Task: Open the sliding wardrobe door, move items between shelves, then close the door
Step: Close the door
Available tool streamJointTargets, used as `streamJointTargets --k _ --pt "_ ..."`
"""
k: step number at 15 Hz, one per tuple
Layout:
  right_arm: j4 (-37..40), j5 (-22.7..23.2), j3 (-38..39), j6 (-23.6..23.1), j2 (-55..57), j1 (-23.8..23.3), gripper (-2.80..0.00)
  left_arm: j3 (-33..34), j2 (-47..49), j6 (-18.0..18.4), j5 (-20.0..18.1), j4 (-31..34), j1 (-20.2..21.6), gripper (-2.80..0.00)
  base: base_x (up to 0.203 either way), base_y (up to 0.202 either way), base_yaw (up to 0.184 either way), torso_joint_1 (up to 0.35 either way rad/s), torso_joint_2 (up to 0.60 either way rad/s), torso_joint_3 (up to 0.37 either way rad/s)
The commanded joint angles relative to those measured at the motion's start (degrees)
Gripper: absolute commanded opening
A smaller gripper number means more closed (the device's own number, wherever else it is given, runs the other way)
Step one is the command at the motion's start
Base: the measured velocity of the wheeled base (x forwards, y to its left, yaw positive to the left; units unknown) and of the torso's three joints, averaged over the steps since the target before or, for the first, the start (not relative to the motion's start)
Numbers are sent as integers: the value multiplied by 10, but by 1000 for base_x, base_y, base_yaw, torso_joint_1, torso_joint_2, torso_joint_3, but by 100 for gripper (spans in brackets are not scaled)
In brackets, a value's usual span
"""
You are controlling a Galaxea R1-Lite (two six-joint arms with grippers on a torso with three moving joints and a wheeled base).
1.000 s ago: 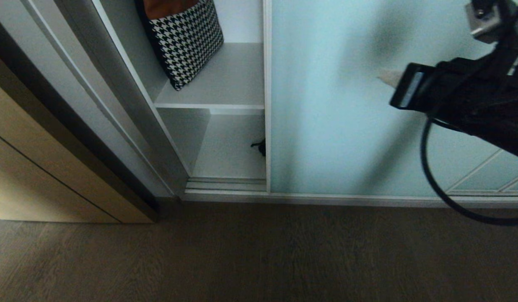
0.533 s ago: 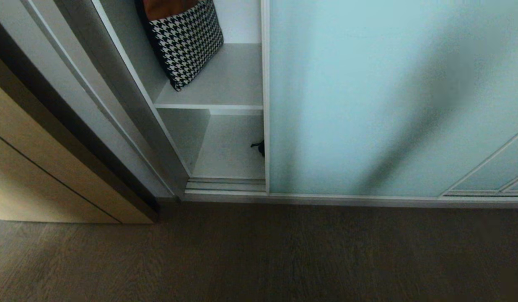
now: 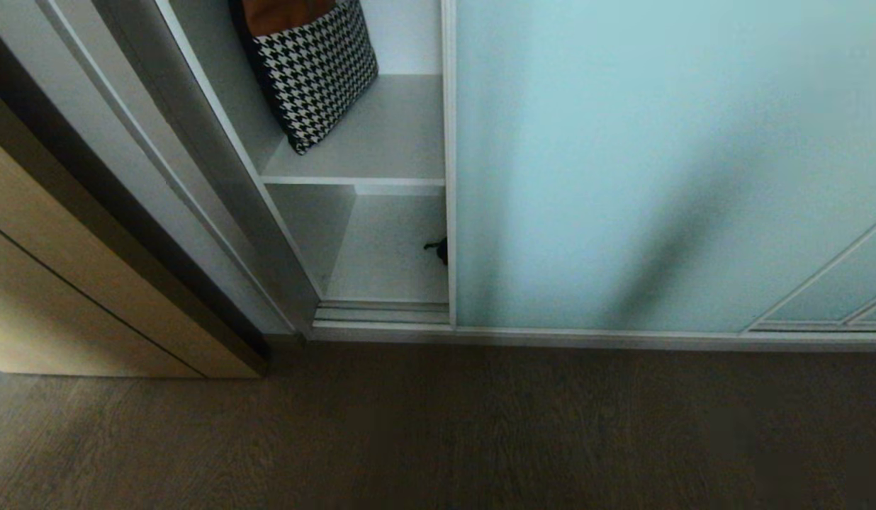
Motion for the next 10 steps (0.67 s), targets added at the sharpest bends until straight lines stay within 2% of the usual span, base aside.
streamJointTargets --k 1,3,4,6,7,9,10 --pt "-10 -21 71 14 -54 -2 -280 0 1 0 0 0 0 -280 0 0 0 0 0 0" --pt "-34 -22 77 41 -53 -3 -280 0 1 0 0 0 0 -280 0 0 0 0 0 0" --pt "-66 -21 87 40 -54 -3 -280 0 1 0 0 0 0 -280 0 0 0 0 0 0" --pt "-175 -21 114 38 -54 -3 -280 0 1 0 0 0 0 -280 0 0 0 0 0 0" --pt "-172 -26 117 39 -54 -3 -280 0 1 0 0 0 0 -280 0 0 0 0 0 0" --pt "-136 -36 119 71 -54 -3 -280 0 1 0 0 0 0 -280 0 0 0 0 0 0" --pt "-134 -36 120 66 -54 -3 -280 0 1 0 0 0 0 -280 0 0 0 0 0 0"
